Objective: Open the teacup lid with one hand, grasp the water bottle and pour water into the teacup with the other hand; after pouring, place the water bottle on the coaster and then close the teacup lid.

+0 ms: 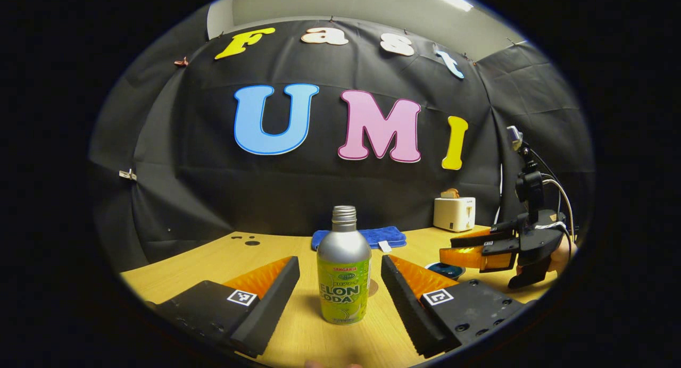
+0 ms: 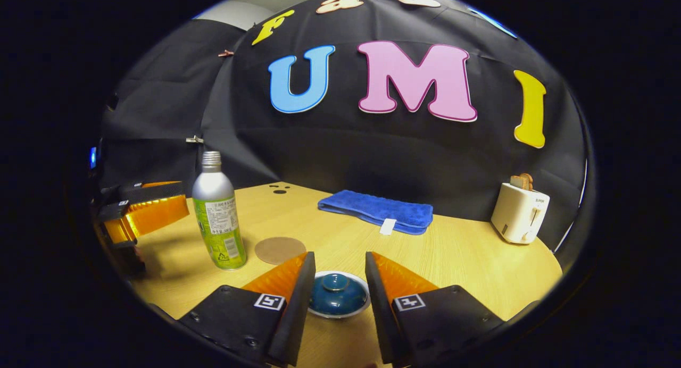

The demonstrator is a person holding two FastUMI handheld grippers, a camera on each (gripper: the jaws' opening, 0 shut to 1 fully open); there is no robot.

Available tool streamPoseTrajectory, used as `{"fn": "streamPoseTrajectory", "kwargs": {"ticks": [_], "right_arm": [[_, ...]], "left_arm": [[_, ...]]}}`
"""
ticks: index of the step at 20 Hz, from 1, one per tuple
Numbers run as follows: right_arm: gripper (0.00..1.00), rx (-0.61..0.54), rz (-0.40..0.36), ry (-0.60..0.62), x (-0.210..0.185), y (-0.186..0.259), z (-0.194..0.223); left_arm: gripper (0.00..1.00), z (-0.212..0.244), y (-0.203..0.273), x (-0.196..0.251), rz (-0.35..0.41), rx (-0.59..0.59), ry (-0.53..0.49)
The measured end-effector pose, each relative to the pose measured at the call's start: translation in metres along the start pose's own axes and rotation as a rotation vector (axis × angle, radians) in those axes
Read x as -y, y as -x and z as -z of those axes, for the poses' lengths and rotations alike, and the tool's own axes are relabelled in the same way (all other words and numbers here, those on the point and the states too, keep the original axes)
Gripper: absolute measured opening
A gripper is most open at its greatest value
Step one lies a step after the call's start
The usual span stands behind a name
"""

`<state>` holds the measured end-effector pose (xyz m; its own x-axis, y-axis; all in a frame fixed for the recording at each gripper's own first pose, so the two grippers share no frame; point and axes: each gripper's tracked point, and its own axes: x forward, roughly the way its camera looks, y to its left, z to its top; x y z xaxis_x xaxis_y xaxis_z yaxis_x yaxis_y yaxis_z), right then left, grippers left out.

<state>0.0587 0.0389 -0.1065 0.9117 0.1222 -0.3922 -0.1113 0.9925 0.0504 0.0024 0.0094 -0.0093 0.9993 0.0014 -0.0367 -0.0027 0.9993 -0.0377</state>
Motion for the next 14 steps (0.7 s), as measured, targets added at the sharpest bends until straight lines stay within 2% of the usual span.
{"fn": "streamPoseTrajectory", "kwargs": {"ticks": [4,5,7,9,11,14], "right_arm": [[0.59,-0.048,-0.028,-0.008,-0.006,-0.007,0.014],[0.59,-0.061,-0.014,-0.012,-0.003,-0.009,0.018],[0.37,-0.066,-0.02,-0.035,-0.003,-0.009,0.019],[0.32,-0.066,-0.03,-0.044,-0.004,-0.009,0.019],[0.32,-0.063,-0.036,-0.049,-0.005,-0.008,0.017],[0.3,0.002,-0.04,-0.065,-0.004,0.0,-0.003]], "left_arm": [[0.97,0.006,-0.001,0.001,0.006,-0.018,0.021],[0.97,0.005,-0.001,0.001,0.006,-0.018,0.023],[0.97,0.005,-0.001,0.0,0.005,-0.019,0.022],[0.98,0.005,-0.001,0.001,0.004,-0.019,0.024],[0.97,0.006,-0.001,0.001,0.005,-0.02,0.026],[0.97,0.009,-0.002,0.003,0.01,-0.029,0.031]]}}
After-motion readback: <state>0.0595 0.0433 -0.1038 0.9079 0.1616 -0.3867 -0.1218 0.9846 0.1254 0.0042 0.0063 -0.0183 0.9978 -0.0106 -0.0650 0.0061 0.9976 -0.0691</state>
